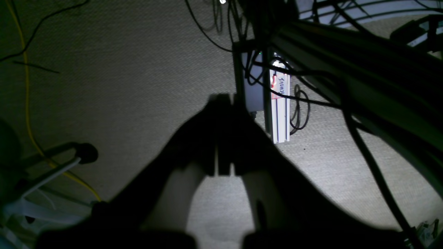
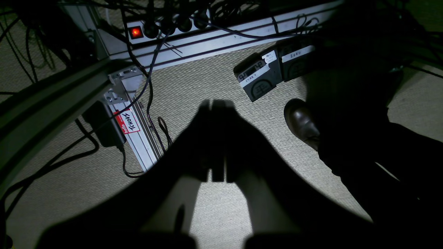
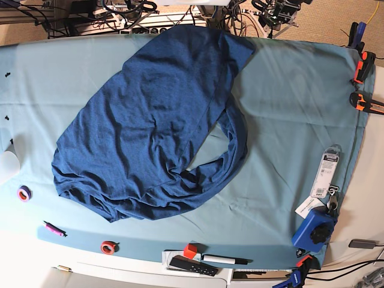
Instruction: Layout the t-shirt on the table in an organized manner, then fold the t-shirt properly
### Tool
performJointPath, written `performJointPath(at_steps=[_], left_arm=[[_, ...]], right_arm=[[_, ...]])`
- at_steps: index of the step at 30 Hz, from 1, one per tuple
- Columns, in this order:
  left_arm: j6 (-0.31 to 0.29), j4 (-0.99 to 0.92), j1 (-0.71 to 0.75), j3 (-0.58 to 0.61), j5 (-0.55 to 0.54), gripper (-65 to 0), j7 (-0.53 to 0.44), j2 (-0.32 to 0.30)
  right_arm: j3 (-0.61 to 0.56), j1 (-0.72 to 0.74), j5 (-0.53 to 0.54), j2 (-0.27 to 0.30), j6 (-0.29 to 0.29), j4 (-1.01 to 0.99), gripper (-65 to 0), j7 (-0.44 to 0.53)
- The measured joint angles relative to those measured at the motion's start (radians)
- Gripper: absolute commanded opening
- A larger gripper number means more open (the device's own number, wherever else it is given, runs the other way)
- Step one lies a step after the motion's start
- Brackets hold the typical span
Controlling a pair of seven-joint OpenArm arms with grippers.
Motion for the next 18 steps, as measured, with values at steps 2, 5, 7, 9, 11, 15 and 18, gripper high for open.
performJointPath(at_steps=[2,5,7,9,11,15,18], left_arm=[[0.0,0.0,0.0,0.0,0.0,-65.0,0.0,0.0],[0.0,0.0,0.0,0.0,0.0,-65.0,0.0,0.0],[0.0,0.0,0.0,0.0,0.0,-65.0,0.0,0.0],[0.0,0.0,0.0,0.0,0.0,-65.0,0.0,0.0],[0.0,0.0,0.0,0.0,0.0,-65.0,0.0,0.0],[0.0,0.0,0.0,0.0,0.0,-65.0,-0.006,0.0],[0.027,0.0,0.0,0.0,0.0,-65.0,-0.009,0.0]], right_arm=[[0.0,0.0,0.0,0.0,0.0,0.0,-65.0,0.0],[0.0,0.0,0.0,0.0,0.0,0.0,-65.0,0.0],[0.0,0.0,0.0,0.0,0.0,0.0,-65.0,0.0],[0.0,0.0,0.0,0.0,0.0,0.0,-65.0,0.0],[0.0,0.0,0.0,0.0,0.0,0.0,-65.0,0.0],[0.0,0.0,0.0,0.0,0.0,0.0,-65.0,0.0],[0.0,0.0,0.0,0.0,0.0,0.0,-65.0,0.003]])
